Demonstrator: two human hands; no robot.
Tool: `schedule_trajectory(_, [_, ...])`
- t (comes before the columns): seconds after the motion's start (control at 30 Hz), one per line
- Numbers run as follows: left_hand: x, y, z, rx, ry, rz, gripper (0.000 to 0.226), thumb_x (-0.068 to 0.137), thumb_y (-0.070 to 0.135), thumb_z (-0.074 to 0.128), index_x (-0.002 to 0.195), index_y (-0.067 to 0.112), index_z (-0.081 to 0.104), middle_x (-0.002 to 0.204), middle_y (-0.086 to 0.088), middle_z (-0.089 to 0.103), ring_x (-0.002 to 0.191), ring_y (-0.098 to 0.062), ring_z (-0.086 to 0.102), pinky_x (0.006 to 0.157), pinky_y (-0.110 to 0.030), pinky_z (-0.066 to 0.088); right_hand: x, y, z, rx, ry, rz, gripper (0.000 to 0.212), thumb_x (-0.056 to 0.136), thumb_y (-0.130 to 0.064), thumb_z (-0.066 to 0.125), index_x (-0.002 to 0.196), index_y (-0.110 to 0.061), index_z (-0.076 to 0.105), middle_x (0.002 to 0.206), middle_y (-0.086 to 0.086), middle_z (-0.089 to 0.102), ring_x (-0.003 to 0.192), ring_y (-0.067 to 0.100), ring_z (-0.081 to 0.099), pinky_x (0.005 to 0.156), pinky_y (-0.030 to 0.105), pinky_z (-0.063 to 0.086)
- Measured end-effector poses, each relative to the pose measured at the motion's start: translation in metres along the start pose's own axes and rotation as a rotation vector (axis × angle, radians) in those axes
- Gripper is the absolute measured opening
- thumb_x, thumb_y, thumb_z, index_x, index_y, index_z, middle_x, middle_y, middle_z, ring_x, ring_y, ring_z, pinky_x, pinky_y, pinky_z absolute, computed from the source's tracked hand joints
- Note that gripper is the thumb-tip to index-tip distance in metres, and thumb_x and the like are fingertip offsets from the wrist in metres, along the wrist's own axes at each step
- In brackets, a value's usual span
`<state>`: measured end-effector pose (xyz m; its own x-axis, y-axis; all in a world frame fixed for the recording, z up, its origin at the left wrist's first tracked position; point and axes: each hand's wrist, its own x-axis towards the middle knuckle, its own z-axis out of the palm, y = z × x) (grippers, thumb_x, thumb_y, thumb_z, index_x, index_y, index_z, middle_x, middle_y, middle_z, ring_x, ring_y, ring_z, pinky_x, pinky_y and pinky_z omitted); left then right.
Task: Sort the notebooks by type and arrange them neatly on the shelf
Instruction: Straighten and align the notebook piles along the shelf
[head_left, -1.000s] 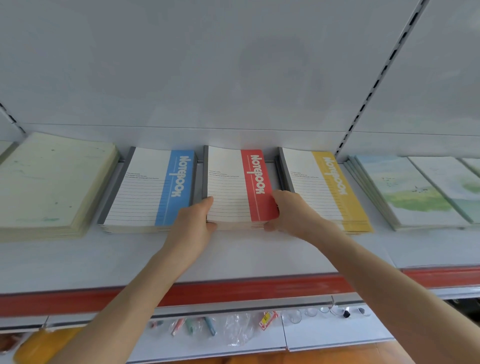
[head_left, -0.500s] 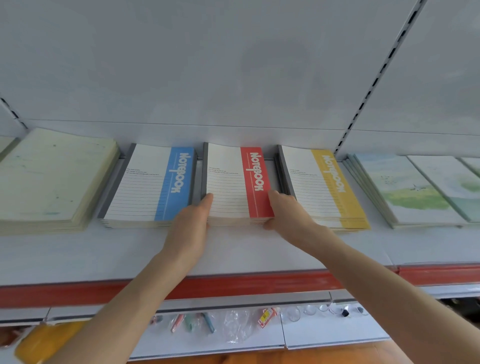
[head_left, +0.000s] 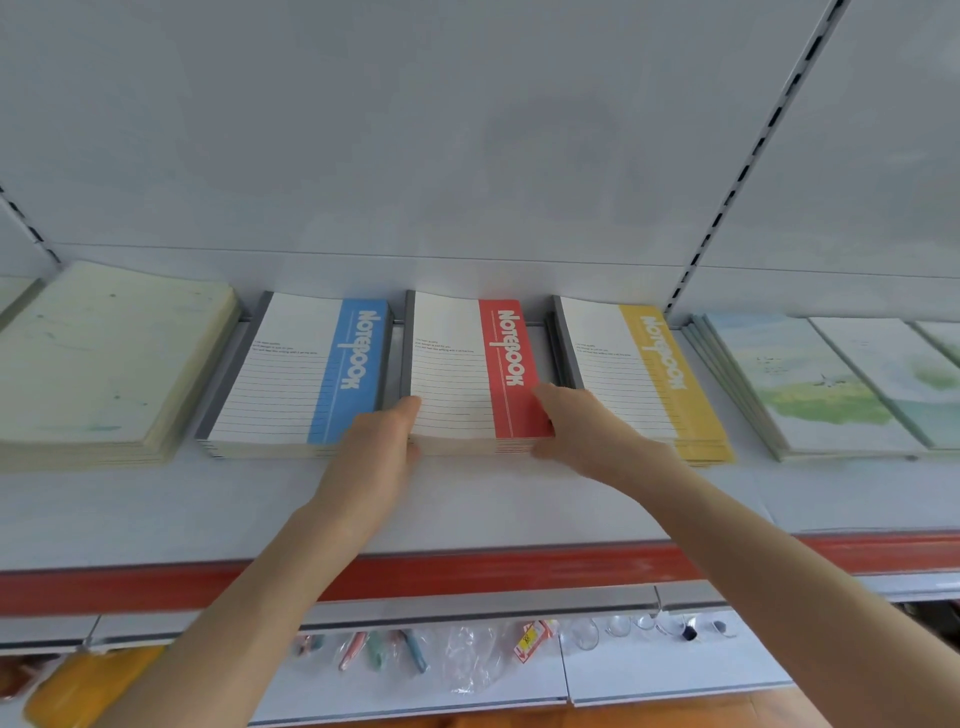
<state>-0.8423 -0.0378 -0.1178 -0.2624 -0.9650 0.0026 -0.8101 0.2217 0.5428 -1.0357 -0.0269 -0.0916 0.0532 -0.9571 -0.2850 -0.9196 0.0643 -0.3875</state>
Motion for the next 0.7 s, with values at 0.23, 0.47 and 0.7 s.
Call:
schedule_trajectory(0.23, [0.001, -0.004, 0.0, -0.087, 0.046, -0.041, 0.032, 0.094, 0.002, 0.047, 0.125, 0.008, 0.054, 0.087, 0.001, 0.05, 0.082, -0.012, 0.042, 0.068, -0.021, 0.034, 0.002, 0.005, 0.002, 0.03, 0.049, -0.004, 0.012, 0.086, -0.003, 0.053, 0.098, -0.003, 0.054, 0.085, 0.005, 0.054, 0.073, 0.022, 0.05, 0.049, 0.018, 0.033])
schedule_trajectory(0.47, [0.004, -0.006, -0.001, -0.038, 0.011, -0.006, 0.023, 0.09, -0.001, 0.051, 0.096, 0.022, 0.05, 0.084, -0.002, 0.043, 0.077, -0.016, 0.042, 0.071, -0.028, 0.034, 0.004, 0.005, 0.0, -0.004, 0.0, -0.018, 0.009, 0.087, -0.005, 0.054, 0.088, -0.01, 0.046, 0.081, 0.002, 0.05, 0.074, 0.02, 0.047, 0.049, 0.015, 0.028])
schedule_trajectory(0.7, [0.017, 0.012, -0.012, -0.051, 0.063, -0.01, 0.038, 0.096, 0.02, 0.047, 0.131, 0.003, 0.046, 0.108, -0.014, 0.061, 0.099, -0.025, 0.056, 0.083, -0.028, 0.041, 0.017, -0.002, -0.018, 0.146, 0.022, -0.014, 0.017, 0.097, -0.02, 0.044, 0.111, -0.01, 0.049, 0.092, -0.005, 0.053, 0.085, 0.015, 0.049, 0.067, 0.02, 0.038])
